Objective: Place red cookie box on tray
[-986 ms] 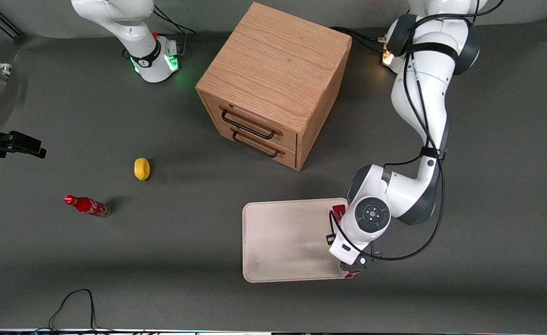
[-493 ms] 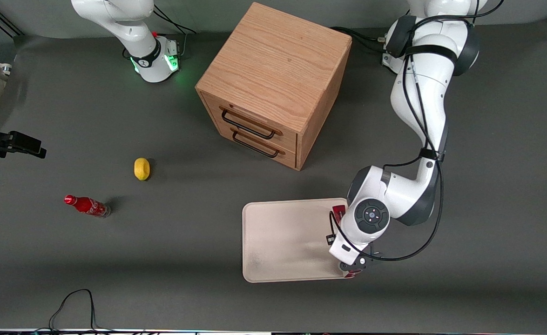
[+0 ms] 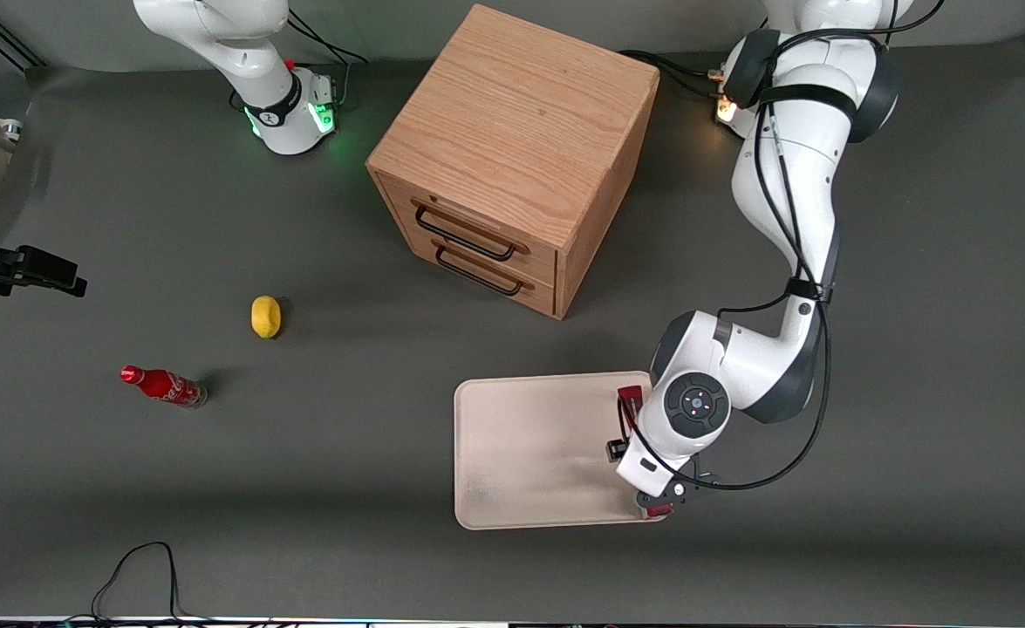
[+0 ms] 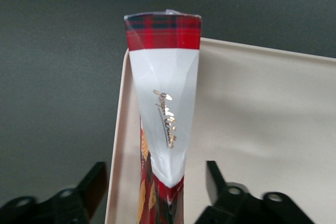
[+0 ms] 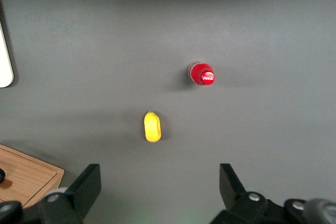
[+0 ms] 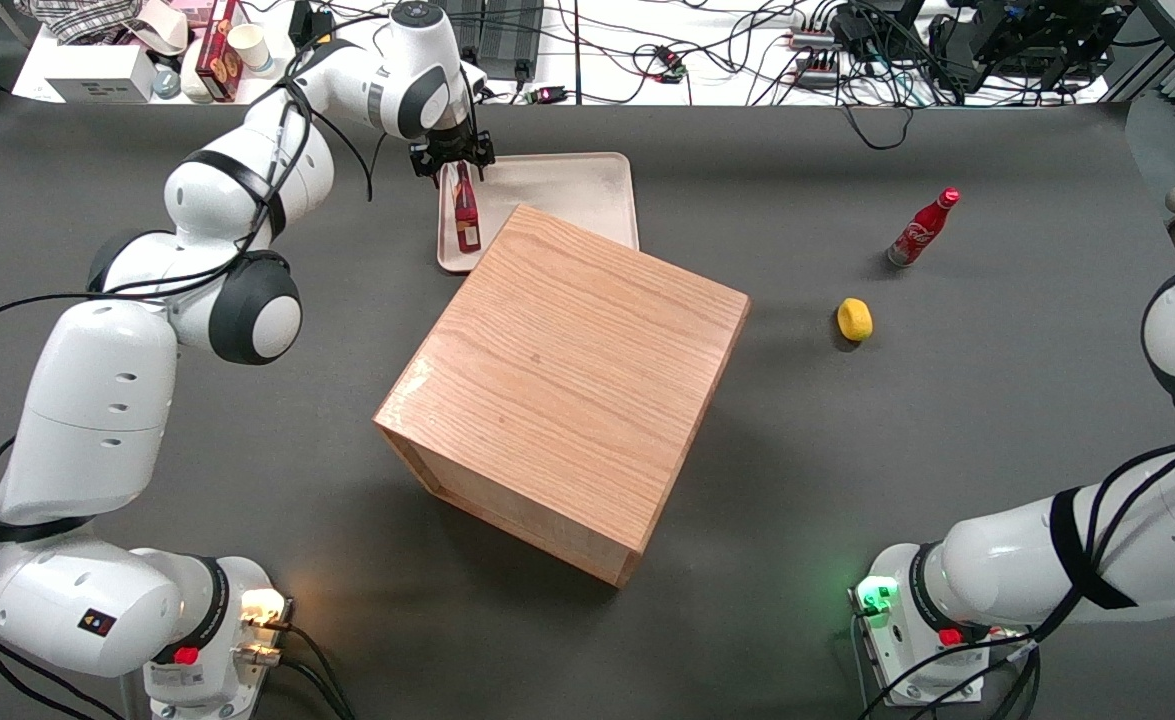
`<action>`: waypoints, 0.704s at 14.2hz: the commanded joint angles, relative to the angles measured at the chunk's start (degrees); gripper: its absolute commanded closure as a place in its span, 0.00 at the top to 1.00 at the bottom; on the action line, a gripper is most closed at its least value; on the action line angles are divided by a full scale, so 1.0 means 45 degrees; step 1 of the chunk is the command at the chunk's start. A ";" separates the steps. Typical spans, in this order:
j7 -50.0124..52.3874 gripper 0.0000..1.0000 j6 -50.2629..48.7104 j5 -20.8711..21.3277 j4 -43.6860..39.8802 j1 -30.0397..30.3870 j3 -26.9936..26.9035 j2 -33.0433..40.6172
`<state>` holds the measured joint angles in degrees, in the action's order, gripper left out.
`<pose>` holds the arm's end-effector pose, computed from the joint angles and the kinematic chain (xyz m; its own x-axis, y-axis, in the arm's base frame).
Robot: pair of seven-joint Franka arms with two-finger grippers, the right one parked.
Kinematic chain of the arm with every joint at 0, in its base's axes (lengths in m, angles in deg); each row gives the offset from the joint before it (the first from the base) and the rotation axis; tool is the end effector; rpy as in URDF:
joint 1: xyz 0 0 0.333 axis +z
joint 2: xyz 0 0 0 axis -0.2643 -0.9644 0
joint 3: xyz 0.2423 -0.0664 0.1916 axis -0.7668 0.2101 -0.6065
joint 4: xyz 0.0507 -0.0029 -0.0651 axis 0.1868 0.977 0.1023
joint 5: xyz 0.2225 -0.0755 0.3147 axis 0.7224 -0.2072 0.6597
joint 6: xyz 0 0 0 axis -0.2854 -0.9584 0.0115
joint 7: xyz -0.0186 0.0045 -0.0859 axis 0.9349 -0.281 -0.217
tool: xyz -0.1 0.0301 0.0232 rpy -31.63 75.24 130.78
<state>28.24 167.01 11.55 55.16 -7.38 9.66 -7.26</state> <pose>0.7270 -0.3207 0.2551 0.9778 0.2063 0.0370 0.2060 -0.9785 0.0125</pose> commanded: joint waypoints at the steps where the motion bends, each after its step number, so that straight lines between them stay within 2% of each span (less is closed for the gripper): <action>1: -0.0146 1.00 -0.0776 0.0108 0.0285 0.0026 -0.0015 0.0777; 5: -0.0166 1.00 -0.3039 0.0108 0.0480 0.0065 -0.0015 0.2297; 7: -0.0166 1.00 -0.4038 0.0088 0.1178 0.0085 -0.0015 0.3603; 10: -0.0785 1.00 -0.3751 0.0050 0.5057 0.0591 0.0024 0.7269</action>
<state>27.76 148.40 11.56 60.52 -6.52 9.65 11.26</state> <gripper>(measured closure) 0.000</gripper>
